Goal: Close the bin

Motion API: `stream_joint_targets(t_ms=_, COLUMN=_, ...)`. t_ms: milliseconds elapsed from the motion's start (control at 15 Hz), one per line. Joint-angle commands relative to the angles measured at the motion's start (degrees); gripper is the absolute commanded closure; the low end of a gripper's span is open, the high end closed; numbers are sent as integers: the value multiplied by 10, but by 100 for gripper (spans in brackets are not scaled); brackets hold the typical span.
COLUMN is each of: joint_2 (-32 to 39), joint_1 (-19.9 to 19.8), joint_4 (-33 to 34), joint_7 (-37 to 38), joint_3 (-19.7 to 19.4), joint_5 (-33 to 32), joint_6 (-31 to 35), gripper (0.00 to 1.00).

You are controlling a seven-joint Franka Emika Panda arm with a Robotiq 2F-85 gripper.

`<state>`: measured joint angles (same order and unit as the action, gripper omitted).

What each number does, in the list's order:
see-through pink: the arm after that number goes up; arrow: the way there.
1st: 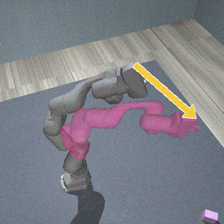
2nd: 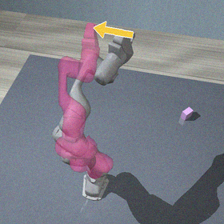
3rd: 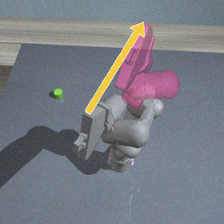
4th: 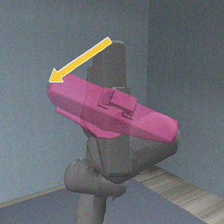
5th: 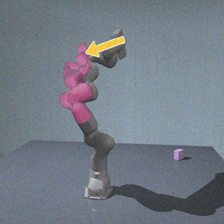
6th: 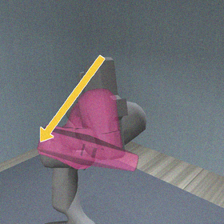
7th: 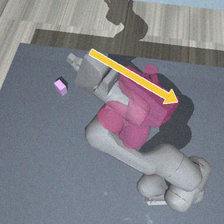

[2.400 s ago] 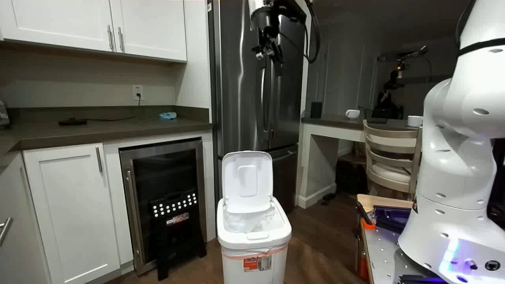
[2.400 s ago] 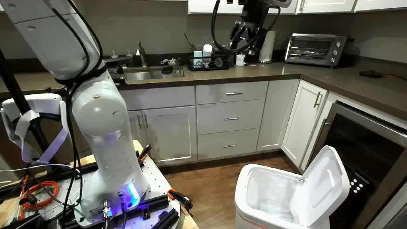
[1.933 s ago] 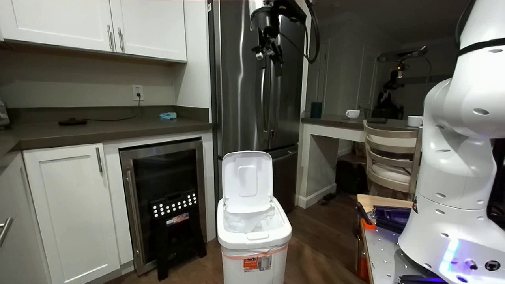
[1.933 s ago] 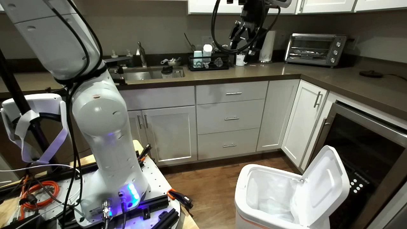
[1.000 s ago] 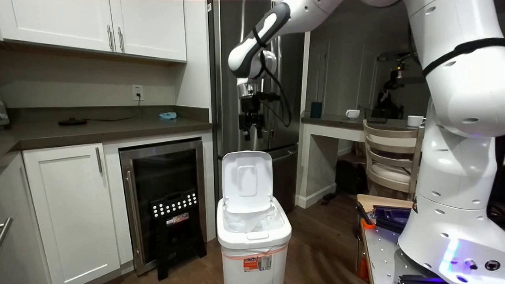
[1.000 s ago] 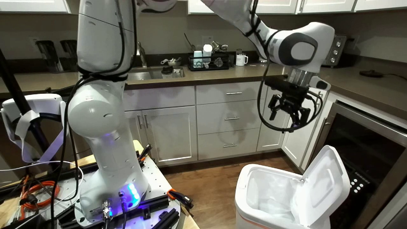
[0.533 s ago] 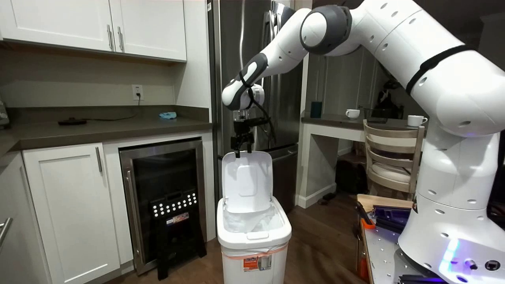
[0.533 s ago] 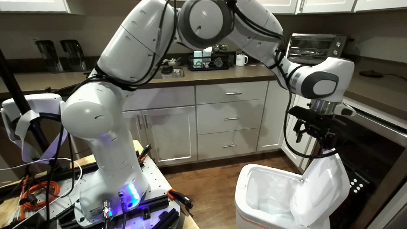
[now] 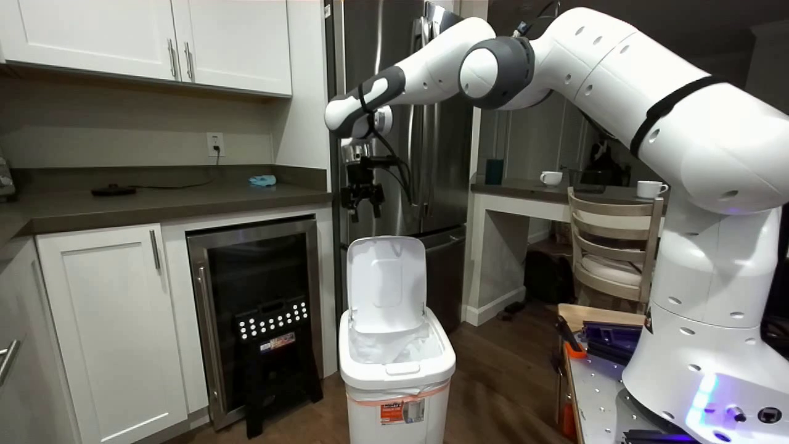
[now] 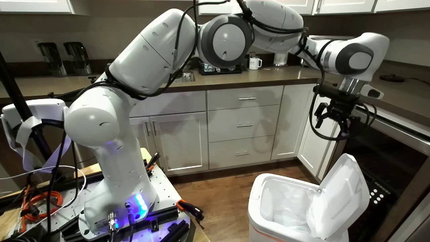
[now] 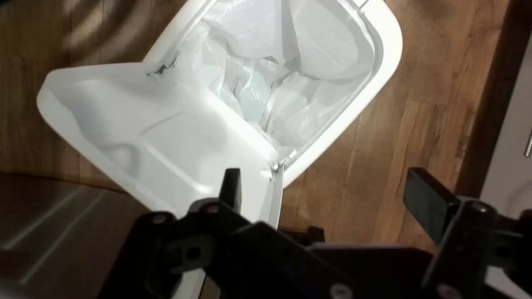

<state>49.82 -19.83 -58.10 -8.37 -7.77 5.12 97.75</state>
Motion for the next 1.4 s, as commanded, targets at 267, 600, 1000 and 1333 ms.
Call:
stream_joint_targets(t_ms=267, joint_2=124, joint_1=-19, joint_4=173, joint_7=24, joint_3=-7, joint_5=-28, joint_6=53, gripper=26)
stream_joint_targets(t_ms=600, joint_2=205, joint_1=-36, joint_4=224, joint_7=30, joint_3=-11, joint_5=-34, joint_6=104, gripper=59)
stream_joint_targets(t_ms=1000, joint_2=227, joint_1=-38, joint_4=272, joint_7=36, joint_3=-18, joint_5=-24, joint_6=90, gripper=95)
stream_joint_targets(t_ms=1333, joint_2=216, joint_1=-31, joint_4=286, joint_7=51, joint_3=-20, joint_5=-27, joint_6=74, gripper=99)
